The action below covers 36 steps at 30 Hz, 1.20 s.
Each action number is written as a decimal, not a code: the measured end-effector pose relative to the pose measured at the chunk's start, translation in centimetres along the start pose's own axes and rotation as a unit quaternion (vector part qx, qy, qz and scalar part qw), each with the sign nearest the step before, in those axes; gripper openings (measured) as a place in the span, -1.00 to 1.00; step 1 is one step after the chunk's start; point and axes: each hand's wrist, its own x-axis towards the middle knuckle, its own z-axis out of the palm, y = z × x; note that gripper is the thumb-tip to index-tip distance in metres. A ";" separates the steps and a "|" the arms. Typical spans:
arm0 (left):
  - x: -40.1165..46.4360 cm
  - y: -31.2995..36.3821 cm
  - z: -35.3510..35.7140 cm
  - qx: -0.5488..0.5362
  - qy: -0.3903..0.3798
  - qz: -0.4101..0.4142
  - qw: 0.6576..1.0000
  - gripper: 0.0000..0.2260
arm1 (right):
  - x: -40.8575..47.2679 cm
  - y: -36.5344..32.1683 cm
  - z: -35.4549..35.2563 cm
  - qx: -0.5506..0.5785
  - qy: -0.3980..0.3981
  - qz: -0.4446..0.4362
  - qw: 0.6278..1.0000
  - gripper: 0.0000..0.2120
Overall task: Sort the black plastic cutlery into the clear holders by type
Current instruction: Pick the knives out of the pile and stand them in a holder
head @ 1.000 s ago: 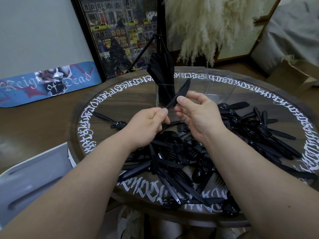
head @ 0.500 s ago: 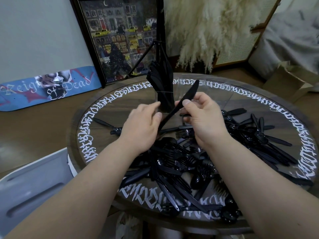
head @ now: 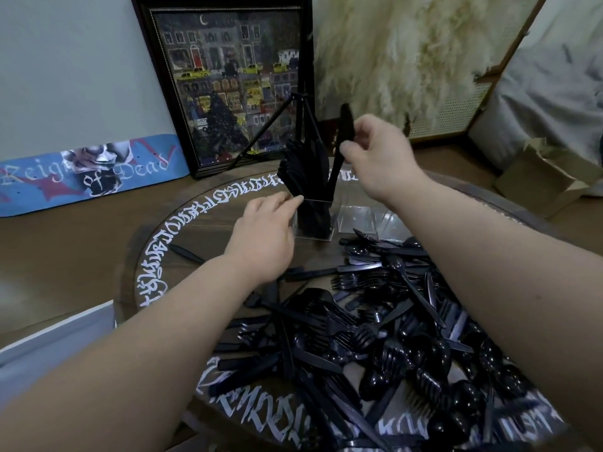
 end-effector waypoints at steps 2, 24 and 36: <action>0.1 -0.2 0.3 0.004 0.012 0.013 1.000 -0.49 | 0.5 0.7 1.6 -0.091 -0.055 -0.012 0.994 -0.95; -4.2 -3.6 1.7 -0.006 0.000 -0.042 0.999 -0.47 | -7.7 4.4 2.3 -0.230 -0.141 -0.052 0.962 -0.80; -8.3 -8.8 1.5 0.060 -0.058 -0.137 0.987 -0.55 | -8.8 6.1 7.8 -0.391 -0.224 -0.073 0.890 -0.80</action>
